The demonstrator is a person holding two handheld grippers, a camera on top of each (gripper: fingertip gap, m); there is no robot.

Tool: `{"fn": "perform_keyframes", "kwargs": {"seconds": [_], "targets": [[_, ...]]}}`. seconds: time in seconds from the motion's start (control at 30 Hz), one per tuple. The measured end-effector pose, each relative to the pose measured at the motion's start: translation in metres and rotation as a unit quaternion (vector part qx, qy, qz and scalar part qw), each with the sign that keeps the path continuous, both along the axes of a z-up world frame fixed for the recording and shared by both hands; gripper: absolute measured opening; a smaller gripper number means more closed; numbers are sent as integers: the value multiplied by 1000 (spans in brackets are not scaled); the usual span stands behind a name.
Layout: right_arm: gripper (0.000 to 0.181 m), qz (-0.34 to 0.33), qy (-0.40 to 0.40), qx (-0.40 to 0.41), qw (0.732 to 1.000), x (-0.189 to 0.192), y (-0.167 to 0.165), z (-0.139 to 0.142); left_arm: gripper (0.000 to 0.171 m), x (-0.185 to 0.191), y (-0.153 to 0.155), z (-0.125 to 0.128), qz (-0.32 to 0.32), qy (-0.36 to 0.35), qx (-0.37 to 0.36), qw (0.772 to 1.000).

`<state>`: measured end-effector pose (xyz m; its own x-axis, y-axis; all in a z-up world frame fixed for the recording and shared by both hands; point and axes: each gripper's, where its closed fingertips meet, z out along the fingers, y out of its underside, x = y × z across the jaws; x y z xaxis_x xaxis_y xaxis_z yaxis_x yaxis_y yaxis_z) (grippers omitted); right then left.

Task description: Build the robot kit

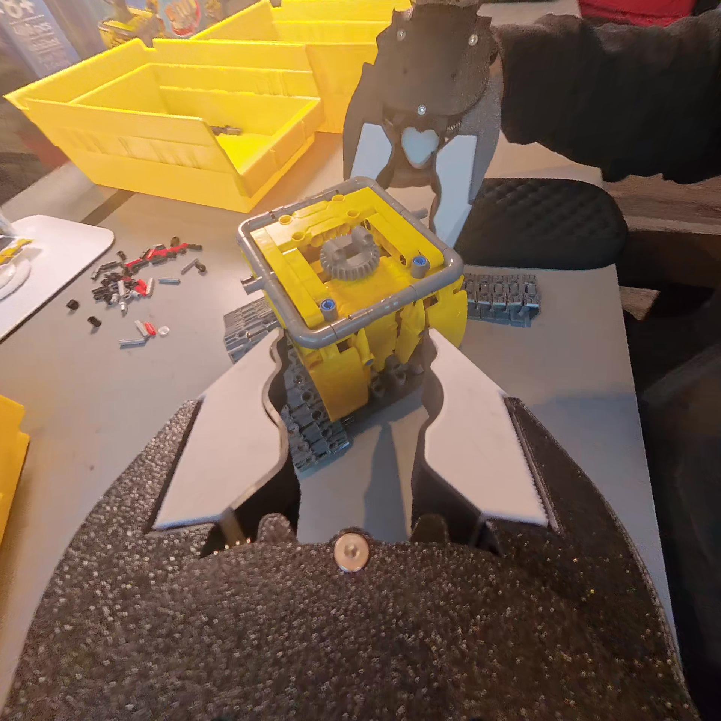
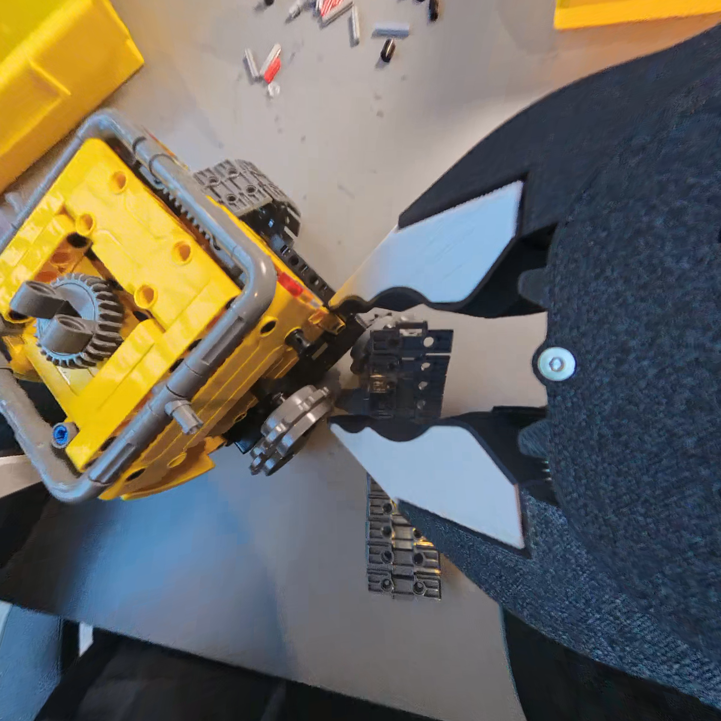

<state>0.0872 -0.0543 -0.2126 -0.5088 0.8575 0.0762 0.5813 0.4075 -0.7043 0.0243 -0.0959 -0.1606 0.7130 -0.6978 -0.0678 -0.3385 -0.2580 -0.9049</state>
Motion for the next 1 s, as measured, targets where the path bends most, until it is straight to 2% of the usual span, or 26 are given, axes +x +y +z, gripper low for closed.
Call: {"fn": "perform_keyframes", "kwargs": {"seconds": [0.07, 0.13, 0.27, 0.4, 0.5, 0.6, 0.73, 0.77, 0.83, 0.93, 1.0], "targets": [[46, -16, 1, 2, 1000, 0, 1, 0, 67, -4, 5, 0, -49, 2, -10, 999], [28, -35, 12, 23, 999, 1, 4, 0, 67, -6, 9, 1, -104, -5, -25, 994], [29, -72, 11, 30, 997, 5, 0, 1, 67, -8, 22, 3, -198, -14, -43, 979], [29, -117, 17, 19, 993, 10, 6, 2, 64, -10, 38, 2, -229, -2, -43, 973], [29, -145, 27, 0, 989, 11, 7, 4, 61, -16, 50, 3, -218, 12, -37, 975], [30, -165, 47, -4, 985, 10, 13, 7, 65, -19, 57, 1, -188, 10, -43, 981], [45, -137, 43, -11, 990, 25, 13, 12, 56, -27, 58, 0, -115, -3, -24, 993], [54, -121, 32, -25, 992, 32, 9, 12, 56, -31, 55, -2, -95, 2, -27, 995], [58, -103, 27, -31, 994, 41, 8, 16, 57, -34, 43, -2, -69, 5, -30, 997], [57, -80, 12, -32, 996, 49, 2, 17, 54, -34, 23, -4, -13, 30, -19, 999], [48, -83, 4, -20, 996, 45, 4, 10, 50, -24, 9, -7, 13, 39, -12, 999]]}}
